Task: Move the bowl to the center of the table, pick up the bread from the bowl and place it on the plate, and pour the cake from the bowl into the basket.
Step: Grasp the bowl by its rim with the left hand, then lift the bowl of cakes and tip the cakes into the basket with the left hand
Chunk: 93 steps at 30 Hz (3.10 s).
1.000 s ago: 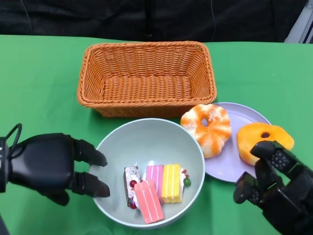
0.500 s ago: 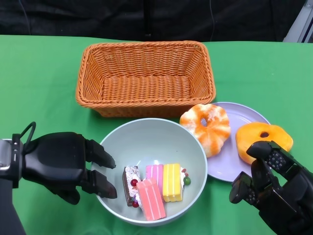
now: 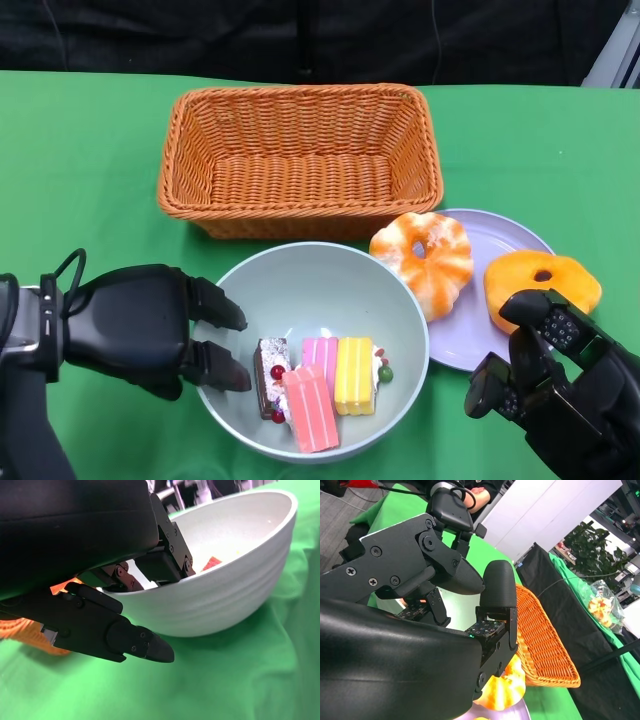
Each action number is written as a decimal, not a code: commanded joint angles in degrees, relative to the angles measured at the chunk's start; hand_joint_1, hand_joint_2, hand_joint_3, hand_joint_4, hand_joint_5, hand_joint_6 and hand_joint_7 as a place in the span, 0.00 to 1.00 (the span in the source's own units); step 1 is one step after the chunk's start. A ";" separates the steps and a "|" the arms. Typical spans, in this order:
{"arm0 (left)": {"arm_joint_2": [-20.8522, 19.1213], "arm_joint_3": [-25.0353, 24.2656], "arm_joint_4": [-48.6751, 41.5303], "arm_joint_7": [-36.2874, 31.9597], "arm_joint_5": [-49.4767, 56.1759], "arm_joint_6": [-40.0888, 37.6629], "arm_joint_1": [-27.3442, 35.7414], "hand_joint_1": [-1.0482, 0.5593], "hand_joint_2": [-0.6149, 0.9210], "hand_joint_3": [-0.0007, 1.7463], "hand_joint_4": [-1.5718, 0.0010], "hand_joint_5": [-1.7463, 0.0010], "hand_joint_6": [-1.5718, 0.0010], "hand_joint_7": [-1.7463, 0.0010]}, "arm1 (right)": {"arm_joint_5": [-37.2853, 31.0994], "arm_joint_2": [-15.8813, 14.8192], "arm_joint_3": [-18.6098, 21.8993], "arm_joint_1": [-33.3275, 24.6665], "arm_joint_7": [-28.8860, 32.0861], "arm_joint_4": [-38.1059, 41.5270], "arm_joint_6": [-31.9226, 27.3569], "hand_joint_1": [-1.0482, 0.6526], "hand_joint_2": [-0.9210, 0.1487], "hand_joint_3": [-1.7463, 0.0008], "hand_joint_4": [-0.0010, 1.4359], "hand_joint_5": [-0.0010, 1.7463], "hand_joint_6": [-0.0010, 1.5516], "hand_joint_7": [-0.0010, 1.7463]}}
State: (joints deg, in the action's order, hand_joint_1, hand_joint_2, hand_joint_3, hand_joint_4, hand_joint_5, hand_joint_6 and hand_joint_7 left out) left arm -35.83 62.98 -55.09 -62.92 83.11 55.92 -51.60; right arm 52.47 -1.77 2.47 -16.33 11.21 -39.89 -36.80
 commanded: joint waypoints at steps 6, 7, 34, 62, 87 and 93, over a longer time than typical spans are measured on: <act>2.32 2.49 -3.82 -2.47 0.08 -1.77 -0.72 0.38 0.99 0.01 0.44 0.98 0.44 0.98 | 0.18 -0.09 0.58 -0.30 -0.27 -0.95 0.78 0.52 0.27 0.36 0.54 1.00 0.38 0.97; 2.76 2.70 -4.34 -2.59 0.03 -2.00 -0.77 0.38 0.99 0.01 0.44 0.98 0.44 0.98 | 0.15 -0.17 0.61 -0.33 -0.44 -0.93 0.85 0.52 0.26 0.36 0.54 1.00 0.38 0.97; 6.95 6.64 -8.82 -9.45 -0.50 -6.18 -0.07 0.35 1.00 0.01 0.28 0.98 0.34 0.99 | 0.91 -0.22 1.16 -0.89 0.00 -1.69 0.22 0.52 0.26 0.36 0.54 1.00 0.38 0.97; 0.17 -11.31 1.81 -0.79 -16.45 2.28 9.54 0.53 0.69 0.55 0.42 0.00 0.50 0.03 | 1.58 -0.41 2.01 -0.94 -0.14 -0.73 0.11 0.52 0.24 0.37 0.54 1.00 0.36 0.99; 2.52 -43.93 36.76 40.01 -59.13 -1.29 27.18 0.67 0.52 0.93 0.35 0.00 0.44 0.00 | 1.74 -1.78 4.09 -0.14 -2.66 2.61 -0.13 0.52 0.22 0.39 0.54 1.00 0.35 1.00; 9.91 -47.69 39.74 48.46 -64.78 -7.69 27.08 0.65 0.53 0.94 0.36 0.00 0.47 0.00 | 1.61 -1.74 3.99 0.00 -2.73 2.81 -0.29 0.52 0.22 0.39 0.55 1.00 0.36 1.00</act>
State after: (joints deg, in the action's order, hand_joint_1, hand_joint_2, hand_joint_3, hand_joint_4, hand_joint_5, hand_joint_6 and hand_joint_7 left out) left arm -26.92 16.82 -16.15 -15.54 20.21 48.98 -24.35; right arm 53.97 -2.85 6.16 -16.29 8.91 -37.15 -37.01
